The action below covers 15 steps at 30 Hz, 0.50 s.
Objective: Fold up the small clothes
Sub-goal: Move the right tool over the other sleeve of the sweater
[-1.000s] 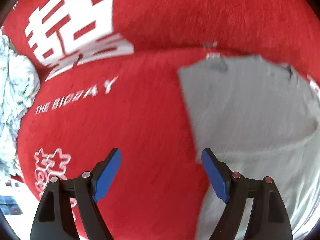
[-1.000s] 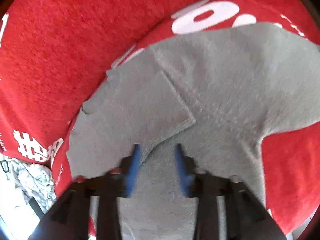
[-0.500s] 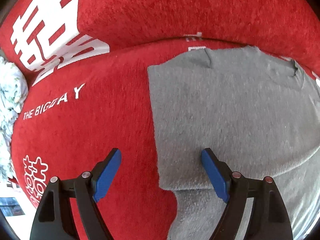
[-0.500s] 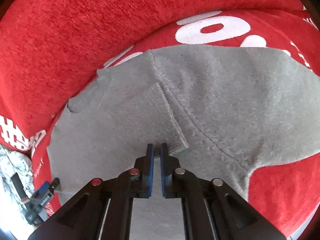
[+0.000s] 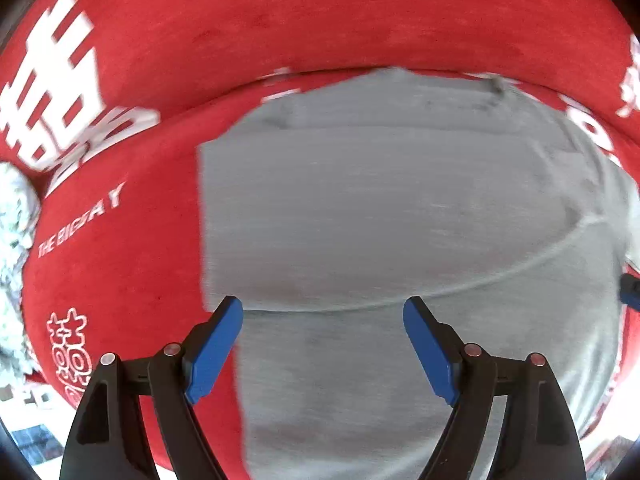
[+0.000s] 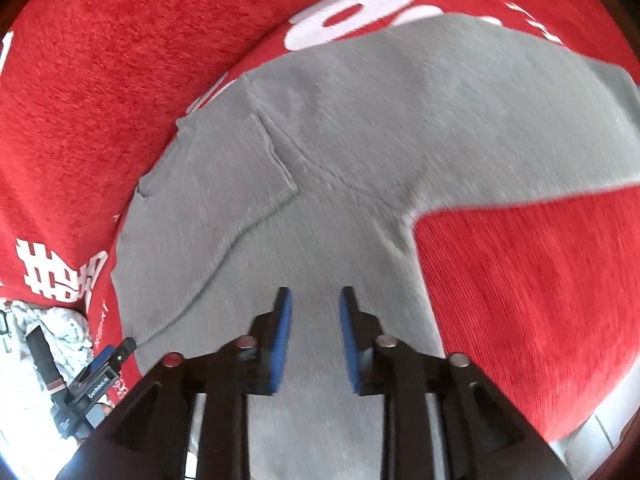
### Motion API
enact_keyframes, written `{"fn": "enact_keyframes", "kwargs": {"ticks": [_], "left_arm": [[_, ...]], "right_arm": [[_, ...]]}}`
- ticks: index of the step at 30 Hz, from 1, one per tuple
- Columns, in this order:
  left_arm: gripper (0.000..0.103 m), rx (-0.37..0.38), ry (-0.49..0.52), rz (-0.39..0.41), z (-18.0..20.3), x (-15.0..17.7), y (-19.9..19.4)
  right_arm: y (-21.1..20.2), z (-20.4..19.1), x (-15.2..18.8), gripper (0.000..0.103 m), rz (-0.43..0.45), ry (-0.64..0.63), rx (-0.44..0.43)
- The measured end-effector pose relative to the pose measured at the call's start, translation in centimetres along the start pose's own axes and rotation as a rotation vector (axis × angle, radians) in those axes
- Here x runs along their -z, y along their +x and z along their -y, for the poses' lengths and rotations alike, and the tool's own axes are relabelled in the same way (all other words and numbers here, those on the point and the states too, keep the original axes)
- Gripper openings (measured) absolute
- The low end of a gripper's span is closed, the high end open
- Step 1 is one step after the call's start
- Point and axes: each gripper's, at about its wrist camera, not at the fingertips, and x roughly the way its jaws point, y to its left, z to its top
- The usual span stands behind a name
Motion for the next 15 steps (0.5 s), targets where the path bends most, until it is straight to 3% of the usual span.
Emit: {"fn": "enact_keyframes", "kwargs": {"ticks": [7, 15], "left_arm": [[0.084, 0.052, 0.085, -0.039, 5.3, 0.0, -0.3], [0.084, 0.069, 0.137, -0.076, 9.4, 0.3, -0.2]], "right_arm": [[-0.3, 1.7, 2.1, 0.053, -0.036, 0.056, -0.024], [-0.8, 4.0, 2.2, 0.054, -0.034, 0.113, -0.054]]}}
